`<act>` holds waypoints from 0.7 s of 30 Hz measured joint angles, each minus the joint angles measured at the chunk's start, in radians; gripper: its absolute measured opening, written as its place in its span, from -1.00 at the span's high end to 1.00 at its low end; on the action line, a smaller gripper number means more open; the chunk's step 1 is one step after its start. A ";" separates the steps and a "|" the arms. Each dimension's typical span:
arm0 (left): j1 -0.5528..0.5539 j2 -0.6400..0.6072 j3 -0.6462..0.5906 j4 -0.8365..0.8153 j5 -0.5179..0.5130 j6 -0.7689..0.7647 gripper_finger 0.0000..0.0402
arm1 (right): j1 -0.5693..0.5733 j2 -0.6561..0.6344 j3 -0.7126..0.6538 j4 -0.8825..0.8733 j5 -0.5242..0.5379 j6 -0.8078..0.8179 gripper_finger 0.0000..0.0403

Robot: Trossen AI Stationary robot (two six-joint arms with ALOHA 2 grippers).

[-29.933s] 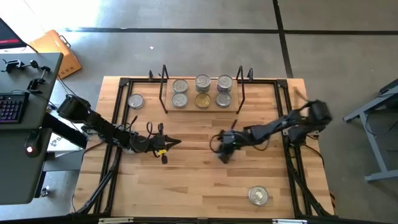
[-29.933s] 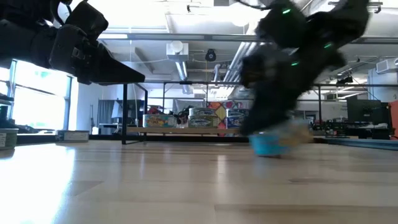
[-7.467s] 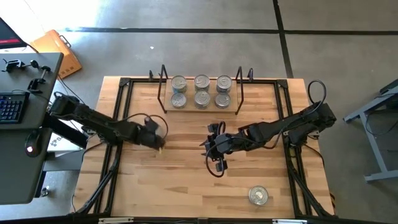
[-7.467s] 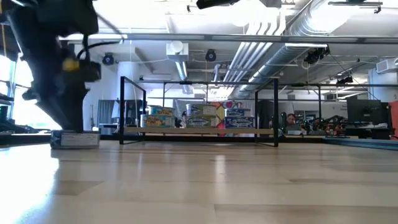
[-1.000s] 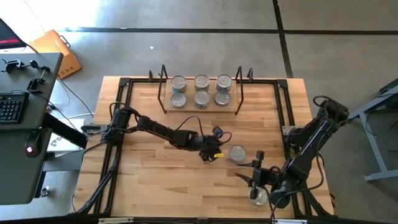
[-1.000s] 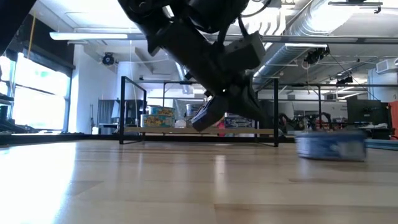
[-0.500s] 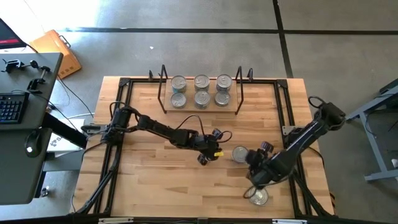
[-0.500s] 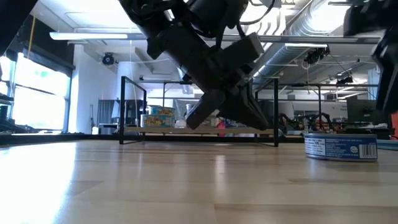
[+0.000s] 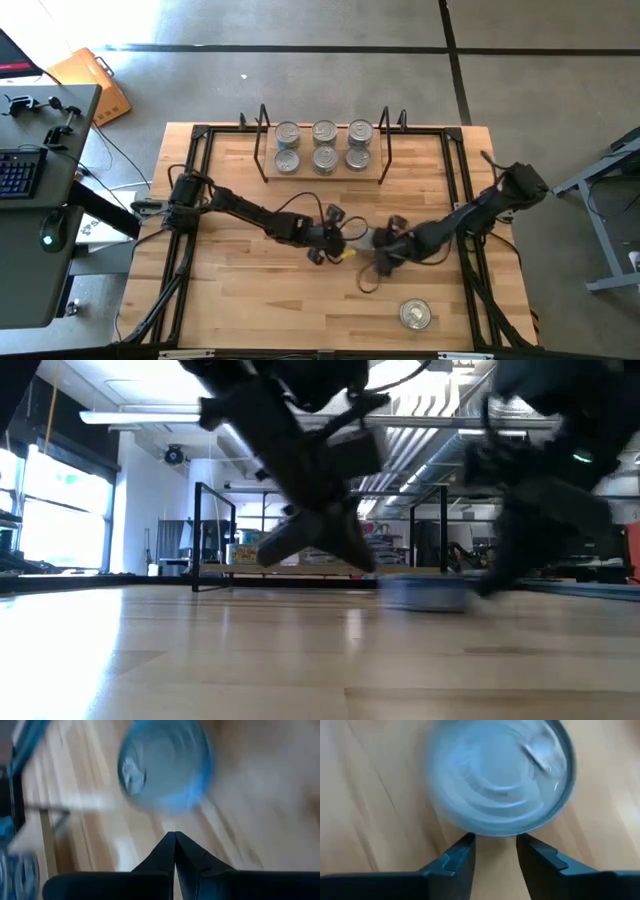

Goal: Stack canned seafood by type on shelf
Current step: Stack the blue tuna can on top of the blue tuna can on the shelf

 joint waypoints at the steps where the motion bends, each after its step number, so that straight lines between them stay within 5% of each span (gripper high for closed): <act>1: -0.003 -0.013 -0.020 -0.013 -0.020 -0.022 1.00 | -0.013 0.004 0.005 0.078 0.031 -0.050 0.33; 8: -0.013 -0.163 -0.235 0.028 -0.042 -0.188 1.00 | -0.041 -0.002 0.019 0.211 0.132 -0.210 0.33; 12: 0.009 -0.214 -0.352 0.129 0.017 -0.264 1.00 | -0.093 0.022 -0.010 0.263 0.224 -0.124 0.33; 21: 0.061 -0.191 -0.493 0.425 0.183 -0.325 1.00 | -0.291 0.195 -0.018 0.632 0.139 -0.203 0.33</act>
